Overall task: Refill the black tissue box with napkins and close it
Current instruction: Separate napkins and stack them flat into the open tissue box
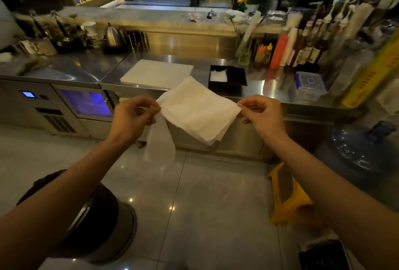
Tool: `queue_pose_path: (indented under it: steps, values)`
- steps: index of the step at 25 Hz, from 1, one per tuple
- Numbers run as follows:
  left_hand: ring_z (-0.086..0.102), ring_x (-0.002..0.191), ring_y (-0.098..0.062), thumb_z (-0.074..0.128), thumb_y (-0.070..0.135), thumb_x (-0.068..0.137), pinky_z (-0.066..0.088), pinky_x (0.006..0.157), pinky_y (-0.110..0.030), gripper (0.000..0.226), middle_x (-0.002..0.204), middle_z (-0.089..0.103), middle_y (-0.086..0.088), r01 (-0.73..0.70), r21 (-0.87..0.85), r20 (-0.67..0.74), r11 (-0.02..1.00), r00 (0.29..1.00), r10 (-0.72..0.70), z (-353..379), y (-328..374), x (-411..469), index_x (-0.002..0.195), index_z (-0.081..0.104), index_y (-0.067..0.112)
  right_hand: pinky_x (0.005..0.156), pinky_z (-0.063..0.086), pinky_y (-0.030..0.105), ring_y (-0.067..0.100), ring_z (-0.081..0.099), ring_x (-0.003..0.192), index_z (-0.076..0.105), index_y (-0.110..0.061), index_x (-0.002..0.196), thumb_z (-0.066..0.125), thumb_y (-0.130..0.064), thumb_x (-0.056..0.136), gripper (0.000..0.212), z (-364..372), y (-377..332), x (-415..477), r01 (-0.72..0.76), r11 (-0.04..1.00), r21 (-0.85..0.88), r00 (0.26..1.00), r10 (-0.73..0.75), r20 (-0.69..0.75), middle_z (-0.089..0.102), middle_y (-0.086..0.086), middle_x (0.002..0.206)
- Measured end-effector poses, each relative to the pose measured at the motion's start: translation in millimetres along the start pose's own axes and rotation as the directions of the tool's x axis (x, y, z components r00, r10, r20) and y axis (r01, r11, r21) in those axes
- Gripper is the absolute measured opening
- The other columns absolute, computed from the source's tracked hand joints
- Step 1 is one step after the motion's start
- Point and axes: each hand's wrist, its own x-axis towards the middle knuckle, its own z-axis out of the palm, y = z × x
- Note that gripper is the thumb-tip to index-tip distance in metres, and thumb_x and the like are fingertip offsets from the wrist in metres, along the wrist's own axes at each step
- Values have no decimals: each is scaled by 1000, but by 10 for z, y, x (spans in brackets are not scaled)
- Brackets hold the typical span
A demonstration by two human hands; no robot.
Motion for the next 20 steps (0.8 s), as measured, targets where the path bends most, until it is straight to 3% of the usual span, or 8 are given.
queue_pose_path:
  steps: [6,10,13,17,20]
  values:
    - [66,68,-13,66,16,90,56,61,-23,6,83,69,-2,-30,68,46,997,999,27,328,-131,795,94,67,12,63,59,23,10,69,82,71,-21,92,72,-13,85,11,11,477,777,-22,1000,-12,1000,22,21,71,-7,90]
    - [71,81,-16,65,15,91,59,71,-27,5,92,68,-3,-58,2,99,998,993,57,496,-354,1476,94,64,11,59,56,17,4,69,75,69,-15,93,69,-9,87,8,162,720,1315,-60,998,17,998,59,13,68,-7,88]
    - [71,86,-16,64,16,91,59,76,-32,5,98,67,-5,-68,-28,124,997,990,71,583,-506,2031,95,63,12,61,57,22,11,68,80,70,-14,91,70,-10,87,6,330,868,1713,-74,997,3,997,74,-27,69,-3,88]
    - [70,81,-8,64,15,91,59,66,-23,3,95,65,-3,-110,-25,189,994,976,113,710,-713,2785,94,63,14,67,61,33,20,70,85,71,-15,90,71,-11,86,6,514,1063,2306,-126,992,8,988,126,-83,71,6,90]
    - [69,81,-8,65,15,91,58,63,-23,5,94,65,-1,-121,-34,232,992,965,126,847,-933,3187,95,63,13,66,60,29,16,70,84,70,-13,92,71,-12,86,7,611,1224,2634,-191,982,9,977,191,-90,70,7,94]
